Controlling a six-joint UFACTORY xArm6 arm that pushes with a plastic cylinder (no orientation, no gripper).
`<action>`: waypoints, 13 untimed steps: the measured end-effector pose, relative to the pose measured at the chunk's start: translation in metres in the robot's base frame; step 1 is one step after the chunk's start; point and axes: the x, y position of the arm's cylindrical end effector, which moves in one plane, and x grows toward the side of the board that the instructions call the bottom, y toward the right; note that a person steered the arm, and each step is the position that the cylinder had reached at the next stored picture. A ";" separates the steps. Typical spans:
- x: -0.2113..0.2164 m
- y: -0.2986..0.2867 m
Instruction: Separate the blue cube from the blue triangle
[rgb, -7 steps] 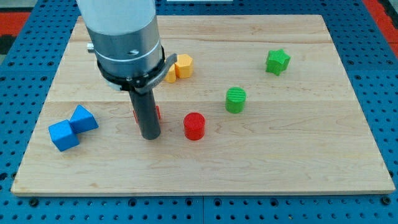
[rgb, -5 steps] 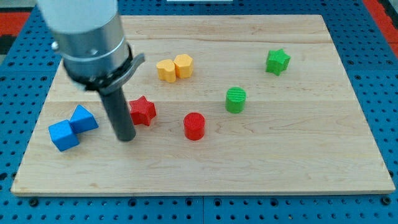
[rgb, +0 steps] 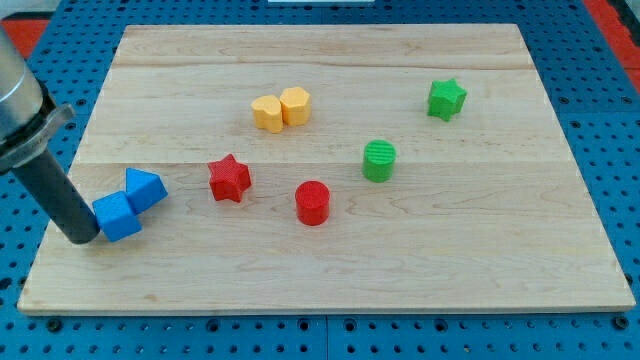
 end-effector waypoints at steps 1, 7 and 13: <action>0.009 0.017; -0.118 0.051; -0.127 0.092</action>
